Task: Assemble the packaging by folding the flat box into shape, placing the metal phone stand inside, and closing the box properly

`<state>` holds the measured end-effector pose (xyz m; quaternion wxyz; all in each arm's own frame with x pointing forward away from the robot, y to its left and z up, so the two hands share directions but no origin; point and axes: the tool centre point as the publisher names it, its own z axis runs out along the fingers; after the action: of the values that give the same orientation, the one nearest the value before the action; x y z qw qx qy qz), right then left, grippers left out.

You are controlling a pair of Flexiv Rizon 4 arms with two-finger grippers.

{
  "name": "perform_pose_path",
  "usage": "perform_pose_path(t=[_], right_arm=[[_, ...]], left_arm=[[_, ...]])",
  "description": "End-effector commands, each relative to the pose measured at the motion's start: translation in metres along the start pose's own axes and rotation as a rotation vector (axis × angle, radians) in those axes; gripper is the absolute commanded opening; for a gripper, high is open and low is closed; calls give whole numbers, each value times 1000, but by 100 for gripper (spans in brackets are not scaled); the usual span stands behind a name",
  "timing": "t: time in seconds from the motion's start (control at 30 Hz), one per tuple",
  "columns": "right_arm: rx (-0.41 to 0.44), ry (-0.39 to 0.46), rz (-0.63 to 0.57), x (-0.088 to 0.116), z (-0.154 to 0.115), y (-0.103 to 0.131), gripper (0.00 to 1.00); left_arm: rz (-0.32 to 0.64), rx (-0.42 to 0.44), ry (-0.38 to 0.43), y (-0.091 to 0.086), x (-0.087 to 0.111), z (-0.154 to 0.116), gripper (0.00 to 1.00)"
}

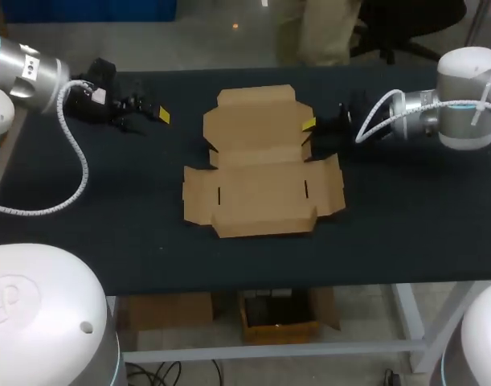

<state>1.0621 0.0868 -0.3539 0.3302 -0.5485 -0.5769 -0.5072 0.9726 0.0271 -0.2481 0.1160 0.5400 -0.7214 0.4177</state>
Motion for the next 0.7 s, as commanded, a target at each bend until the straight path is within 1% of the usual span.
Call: perform_pose_path(t=[0.03, 0.47, 0.57, 0.7], right_arm=[[4, 11, -1, -2, -2, 1, 0], [4, 11, -1, -2, -2, 1, 0], [-5, 40, -38, 4, 0, 4, 0], [-11, 60, -86, 17, -1, 5, 0]], left_arm=[[0, 7, -2, 3, 1, -1, 100], [0, 7, -2, 3, 1, -1, 100], [57, 7, 17, -2, 1, 12, 100], [104, 46, 43, -9, -3, 17, 100]])
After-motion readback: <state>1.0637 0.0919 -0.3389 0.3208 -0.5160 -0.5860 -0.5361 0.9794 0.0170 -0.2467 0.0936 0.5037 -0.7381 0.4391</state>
